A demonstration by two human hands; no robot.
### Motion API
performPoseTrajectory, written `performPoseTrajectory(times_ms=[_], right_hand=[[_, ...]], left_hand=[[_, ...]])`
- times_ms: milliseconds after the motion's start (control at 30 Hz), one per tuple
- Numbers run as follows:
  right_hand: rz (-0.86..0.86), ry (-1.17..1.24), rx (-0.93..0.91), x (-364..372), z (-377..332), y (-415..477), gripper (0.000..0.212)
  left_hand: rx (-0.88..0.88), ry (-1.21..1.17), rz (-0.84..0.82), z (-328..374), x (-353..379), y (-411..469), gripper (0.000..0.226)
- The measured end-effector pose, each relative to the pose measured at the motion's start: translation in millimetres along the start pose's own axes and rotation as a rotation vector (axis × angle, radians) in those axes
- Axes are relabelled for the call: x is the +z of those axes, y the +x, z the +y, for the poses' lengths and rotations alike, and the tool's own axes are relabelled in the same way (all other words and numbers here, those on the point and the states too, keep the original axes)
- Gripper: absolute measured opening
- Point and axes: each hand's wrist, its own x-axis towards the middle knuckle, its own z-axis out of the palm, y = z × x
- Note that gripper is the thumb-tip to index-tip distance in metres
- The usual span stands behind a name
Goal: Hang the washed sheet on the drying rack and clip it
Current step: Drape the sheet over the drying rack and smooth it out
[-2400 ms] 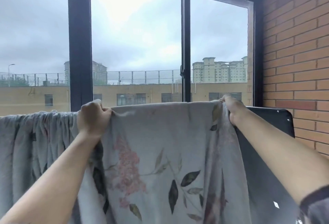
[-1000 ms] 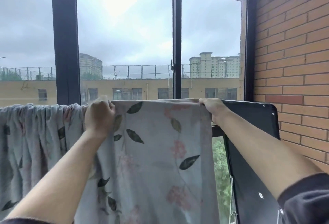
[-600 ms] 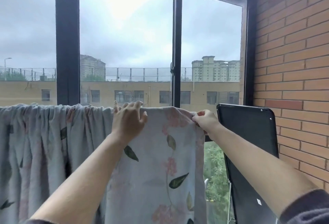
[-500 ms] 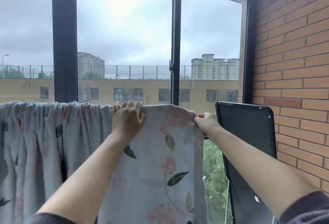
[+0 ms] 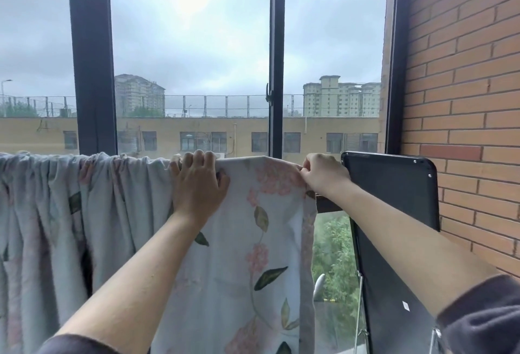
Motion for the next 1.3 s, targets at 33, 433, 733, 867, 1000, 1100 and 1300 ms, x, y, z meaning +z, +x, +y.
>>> performPoseTrajectory(times_ms=[33,433,733,867,1000,1100,1300], right_hand=[[-0.048,-0.030,-0.004,-3.4,-2.4,2.3,0.023],[-0.368,1.007,0.576,-29.9,12.7,22.4,0.025],[-0.440,1.287,0.618,-43.1,7.9,18.5,0.026],[-0.357,1.494,0.613,-43.2,6.5,24.1,0.027],[-0.355,0.903,0.299,-41.2,2.3,22.2,0.022],[-0.330,0.617,0.214,-37.8,2.9,21.1,0.013],[-0.373,0.629,0.354,-17.3,2.9,21.4,0.012]], left_hand=[[0.001,-0.001,0.015,-0.1,0.6,-0.1,0.032],[0.035,0.104,0.056,1.1,4.6,0.0,0.036],[0.013,0.091,0.094,3.3,11.6,-0.2,0.034],[0.012,0.093,0.089,2.1,12.6,-0.2,0.033],[0.005,0.092,0.082,0.7,14.6,0.4,0.032],[0.002,0.094,0.086,1.2,15.8,0.9,0.032],[-0.005,0.088,0.094,7.3,14.7,0.6,0.029]])
